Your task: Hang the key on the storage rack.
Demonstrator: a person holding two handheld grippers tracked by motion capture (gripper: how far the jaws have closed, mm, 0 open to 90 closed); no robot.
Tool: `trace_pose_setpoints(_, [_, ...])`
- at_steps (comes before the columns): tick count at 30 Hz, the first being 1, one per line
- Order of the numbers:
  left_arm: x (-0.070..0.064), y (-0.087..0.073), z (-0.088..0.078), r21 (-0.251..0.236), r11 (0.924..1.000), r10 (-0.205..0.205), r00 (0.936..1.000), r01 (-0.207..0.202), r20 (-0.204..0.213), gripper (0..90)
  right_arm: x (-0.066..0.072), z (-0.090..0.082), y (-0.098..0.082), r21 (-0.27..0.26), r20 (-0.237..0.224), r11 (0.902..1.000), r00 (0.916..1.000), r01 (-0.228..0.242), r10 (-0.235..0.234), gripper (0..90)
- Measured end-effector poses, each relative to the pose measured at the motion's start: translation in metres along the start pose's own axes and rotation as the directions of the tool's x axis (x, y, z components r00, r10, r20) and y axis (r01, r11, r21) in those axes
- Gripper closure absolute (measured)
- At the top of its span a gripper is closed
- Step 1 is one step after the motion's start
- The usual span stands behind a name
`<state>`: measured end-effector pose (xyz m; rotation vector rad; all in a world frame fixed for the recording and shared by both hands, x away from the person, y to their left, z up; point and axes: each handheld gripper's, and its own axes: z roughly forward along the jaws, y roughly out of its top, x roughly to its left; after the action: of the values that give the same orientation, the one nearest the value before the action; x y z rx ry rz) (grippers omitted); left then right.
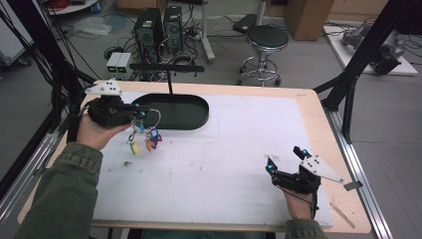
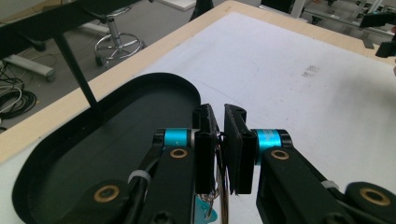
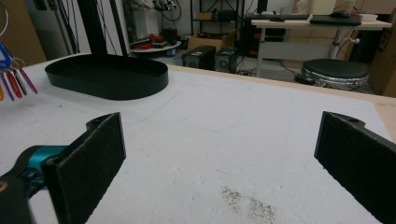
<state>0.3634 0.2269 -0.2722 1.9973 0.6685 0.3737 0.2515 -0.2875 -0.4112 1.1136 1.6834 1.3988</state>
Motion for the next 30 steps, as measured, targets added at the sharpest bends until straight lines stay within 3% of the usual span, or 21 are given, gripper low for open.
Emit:
trace_pose_setpoints(7, [0.018, 0.014, 0.004, 0.012, 0.9998, -0.016, 0.9998, 0.016, 0.009, 82.7, -0.002, -0.003, 0.000, -0.001, 0.019, 0.9999, 0.9997, -0.013, 0.013, 0.8])
trace_pose_setpoints(21, [0.030, 0.042, 0.021, 0.031, 0.9994, 0.016, 0.9997, -0.017, 0.019, 82.7, -0.004, -0.004, 0.000, -0.004, 0.029, 1.0000, 0.9996, -0.005, 0.005, 0.8])
trace_pose_setpoints(30, [0.044, 0.056, 0.031, 0.014, 0.9999, 0.006, 0.9999, -0.006, 0.016, 82.8, -0.004, -0.004, -0.001, -0.005, 0.027, 0.9999, 0.9995, -0.013, 0.014, 0.8])
